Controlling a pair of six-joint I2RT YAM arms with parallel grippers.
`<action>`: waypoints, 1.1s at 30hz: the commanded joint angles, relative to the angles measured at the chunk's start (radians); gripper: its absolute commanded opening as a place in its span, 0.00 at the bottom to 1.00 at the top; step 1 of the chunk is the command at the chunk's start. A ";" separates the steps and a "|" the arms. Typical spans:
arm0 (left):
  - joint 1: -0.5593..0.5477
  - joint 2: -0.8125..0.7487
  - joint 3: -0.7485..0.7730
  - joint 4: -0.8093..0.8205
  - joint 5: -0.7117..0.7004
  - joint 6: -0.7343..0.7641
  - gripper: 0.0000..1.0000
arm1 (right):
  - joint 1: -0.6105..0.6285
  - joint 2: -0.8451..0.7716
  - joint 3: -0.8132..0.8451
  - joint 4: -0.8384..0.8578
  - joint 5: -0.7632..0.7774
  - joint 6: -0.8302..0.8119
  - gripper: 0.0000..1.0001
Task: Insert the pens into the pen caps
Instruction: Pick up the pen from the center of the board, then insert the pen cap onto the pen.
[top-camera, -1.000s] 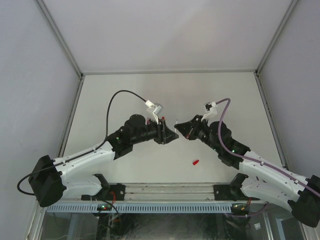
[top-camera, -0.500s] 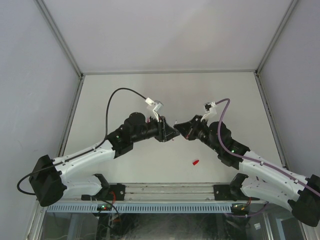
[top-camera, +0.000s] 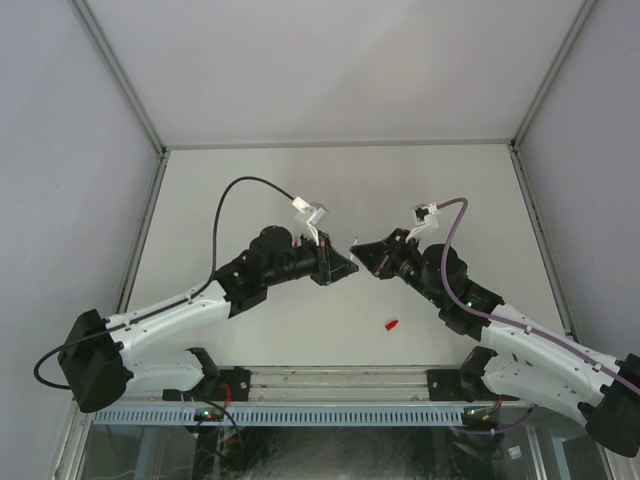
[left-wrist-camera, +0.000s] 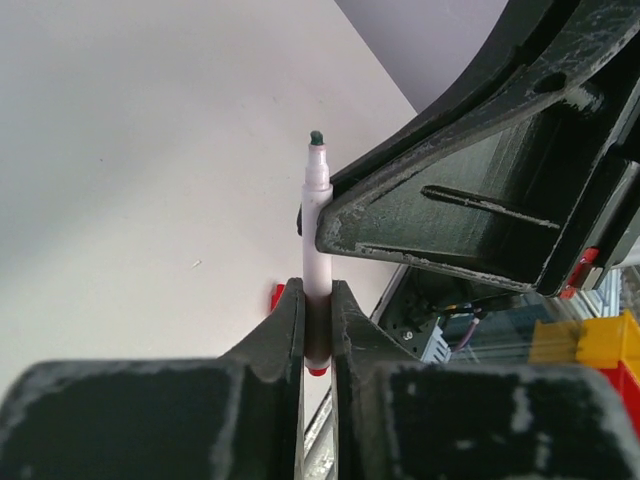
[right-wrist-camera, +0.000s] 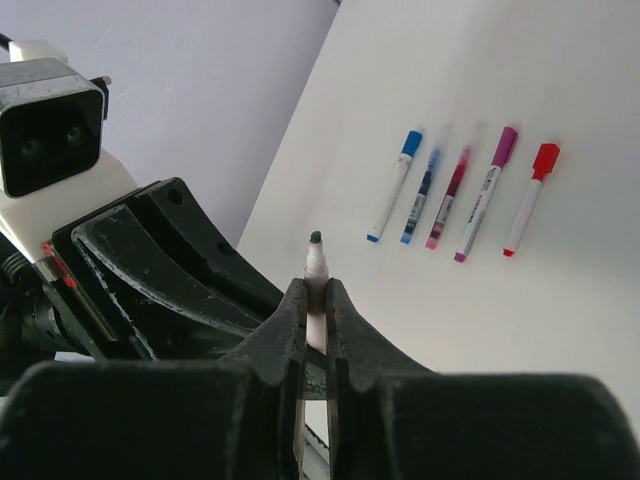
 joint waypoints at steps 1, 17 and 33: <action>-0.005 -0.013 0.032 0.026 0.004 0.008 0.04 | 0.009 -0.009 0.008 0.035 0.000 0.000 0.00; 0.015 -0.073 0.061 -0.181 -0.107 0.083 0.00 | -0.011 -0.125 0.008 -0.105 0.064 -0.135 0.61; 0.234 -0.278 0.049 -0.438 -0.089 0.184 0.00 | -0.233 -0.210 0.028 -0.661 0.141 -0.131 1.00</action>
